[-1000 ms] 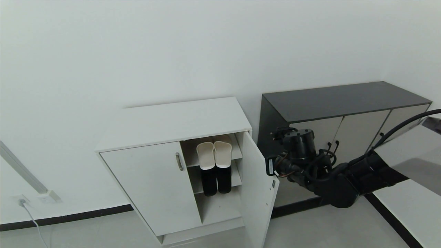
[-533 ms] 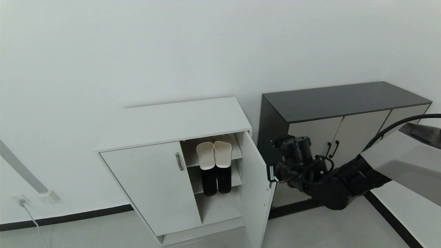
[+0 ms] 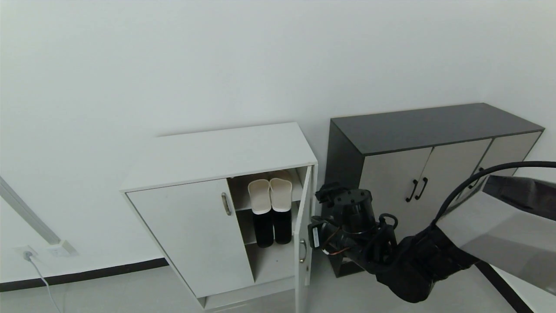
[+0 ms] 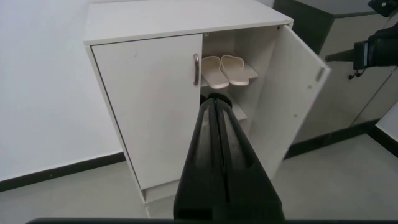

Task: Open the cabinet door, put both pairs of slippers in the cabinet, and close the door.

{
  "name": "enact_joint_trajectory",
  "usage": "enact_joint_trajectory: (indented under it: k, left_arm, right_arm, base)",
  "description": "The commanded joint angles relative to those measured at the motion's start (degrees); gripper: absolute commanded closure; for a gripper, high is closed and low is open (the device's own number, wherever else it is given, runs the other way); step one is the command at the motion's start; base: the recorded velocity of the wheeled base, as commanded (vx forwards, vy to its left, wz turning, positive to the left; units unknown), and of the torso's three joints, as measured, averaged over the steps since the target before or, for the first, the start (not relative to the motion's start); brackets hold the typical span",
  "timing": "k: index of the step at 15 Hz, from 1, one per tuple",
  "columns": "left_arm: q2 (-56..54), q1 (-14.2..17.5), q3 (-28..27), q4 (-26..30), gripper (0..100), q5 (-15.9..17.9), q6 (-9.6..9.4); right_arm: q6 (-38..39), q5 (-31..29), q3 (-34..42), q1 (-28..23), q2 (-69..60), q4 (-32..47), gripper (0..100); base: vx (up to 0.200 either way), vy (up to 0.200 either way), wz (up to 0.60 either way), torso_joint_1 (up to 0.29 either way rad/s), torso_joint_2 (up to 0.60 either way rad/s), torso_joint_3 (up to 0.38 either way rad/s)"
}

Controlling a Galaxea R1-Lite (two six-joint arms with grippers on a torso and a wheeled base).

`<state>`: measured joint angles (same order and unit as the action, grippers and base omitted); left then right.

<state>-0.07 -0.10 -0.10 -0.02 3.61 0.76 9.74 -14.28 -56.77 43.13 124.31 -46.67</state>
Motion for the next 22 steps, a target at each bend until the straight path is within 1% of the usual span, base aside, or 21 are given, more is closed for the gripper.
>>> enact_joint_trajectory:
  k: [1,4,8,10,13,16,20,22]
  left_arm:
    - [0.1,0.0,0.0,0.0,100,0.0,0.04]
    - [0.1,0.0,-0.1,0.0,100,0.0,0.04]
    - [0.1,0.0,0.0,0.0,100,0.0,0.04]
    - [0.1,0.0,-0.1,0.0,100,0.0,0.04]
    - [0.1,0.0,0.0,-0.1,100,0.0,0.04]
    - [0.1,0.0,-0.1,0.0,100,0.0,0.04]
    - [0.1,0.0,0.0,-0.1,100,0.0,0.04]
    - [0.1,0.0,0.0,-0.1,100,0.0,0.04]
  right_arm:
    - [-1.0,-0.1,1.5,0.6,-0.4,-0.4,100]
    - [-1.3,-0.1,3.3,0.3,-0.8,-2.4,100]
    - [-1.2,0.1,3.3,0.4,-0.6,-3.4,100]
    - [-1.3,1.7,4.0,0.4,-0.3,-5.3,100]
    - [-1.6,1.7,4.3,0.2,0.6,-6.8,100]
    - [-2.4,1.7,5.0,1.3,0.7,-6.9,100]
    - [-2.3,1.9,5.4,1.3,1.0,-6.9,100]
    - [-2.4,3.5,6.6,1.3,1.6,-8.4,100]
  base:
    - [0.000,0.000,0.00,0.000,0.00,0.000]
    - [0.000,0.000,0.00,0.000,0.00,0.000]
    - [0.000,0.000,0.00,0.000,0.00,0.000]
    - [0.000,0.000,0.00,0.000,0.00,0.000]
    - [0.000,0.000,0.00,0.000,0.00,0.000]
    - [0.000,0.000,0.00,0.000,0.00,0.000]
    - [0.000,0.000,0.60,-0.001,0.00,0.002]
    - [0.000,0.000,0.00,0.000,0.00,0.000]
